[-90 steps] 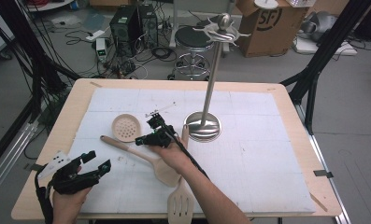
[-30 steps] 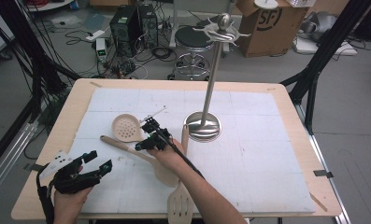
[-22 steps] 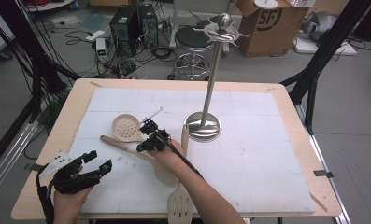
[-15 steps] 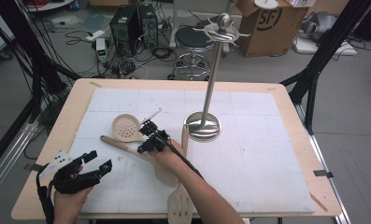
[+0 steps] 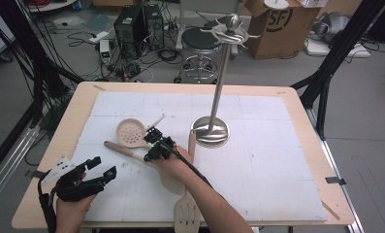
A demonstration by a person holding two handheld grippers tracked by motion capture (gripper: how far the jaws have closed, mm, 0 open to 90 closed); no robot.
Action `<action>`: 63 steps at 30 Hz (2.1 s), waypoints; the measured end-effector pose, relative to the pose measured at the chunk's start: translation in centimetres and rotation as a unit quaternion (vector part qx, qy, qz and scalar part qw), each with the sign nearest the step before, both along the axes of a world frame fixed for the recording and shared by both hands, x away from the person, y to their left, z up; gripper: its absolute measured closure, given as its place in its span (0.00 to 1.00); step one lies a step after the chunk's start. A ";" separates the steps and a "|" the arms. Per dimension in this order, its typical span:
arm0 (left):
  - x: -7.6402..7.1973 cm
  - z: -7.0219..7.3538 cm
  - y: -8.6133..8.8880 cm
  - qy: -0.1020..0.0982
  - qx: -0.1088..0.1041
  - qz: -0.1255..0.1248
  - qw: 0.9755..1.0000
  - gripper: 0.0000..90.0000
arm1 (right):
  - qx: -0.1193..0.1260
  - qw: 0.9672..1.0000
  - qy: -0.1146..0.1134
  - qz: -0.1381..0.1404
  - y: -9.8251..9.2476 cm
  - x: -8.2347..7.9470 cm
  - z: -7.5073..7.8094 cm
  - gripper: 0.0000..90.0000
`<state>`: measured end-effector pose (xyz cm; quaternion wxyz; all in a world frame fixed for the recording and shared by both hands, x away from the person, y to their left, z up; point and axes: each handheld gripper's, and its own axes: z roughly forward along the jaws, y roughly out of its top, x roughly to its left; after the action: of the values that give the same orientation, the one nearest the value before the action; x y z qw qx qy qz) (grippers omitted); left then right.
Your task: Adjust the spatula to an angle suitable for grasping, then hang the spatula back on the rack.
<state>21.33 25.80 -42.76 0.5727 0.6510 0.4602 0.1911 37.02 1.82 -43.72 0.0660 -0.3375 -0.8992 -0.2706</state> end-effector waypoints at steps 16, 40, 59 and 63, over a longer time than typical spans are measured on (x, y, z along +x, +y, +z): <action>0.0 0.0 0.0 0.001 -0.001 0.000 1.000 0.25 | 0.022 1.000 -0.003 -0.018 -0.7 0.3 0.8 0.91; 0.0 -0.1 0.0 0.001 0.001 0.000 1.000 0.26 | 0.068 0.997 0.025 0.017 0.3 -0.3 0.7 0.65; -0.5 0.0 0.5 0.002 -0.004 0.008 1.000 0.26 | 0.021 0.999 0.000 0.038 2.7 -0.7 0.6 0.70; -0.6 0.0 0.6 0.002 -0.005 0.011 1.000 0.26 | 0.000 0.999 -0.008 0.042 2.9 -0.8 0.3 0.70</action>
<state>20.78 26.43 -42.78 0.5731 0.6430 0.4697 0.1936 36.20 4.72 -43.44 0.0700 -0.2977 -0.9128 -0.2707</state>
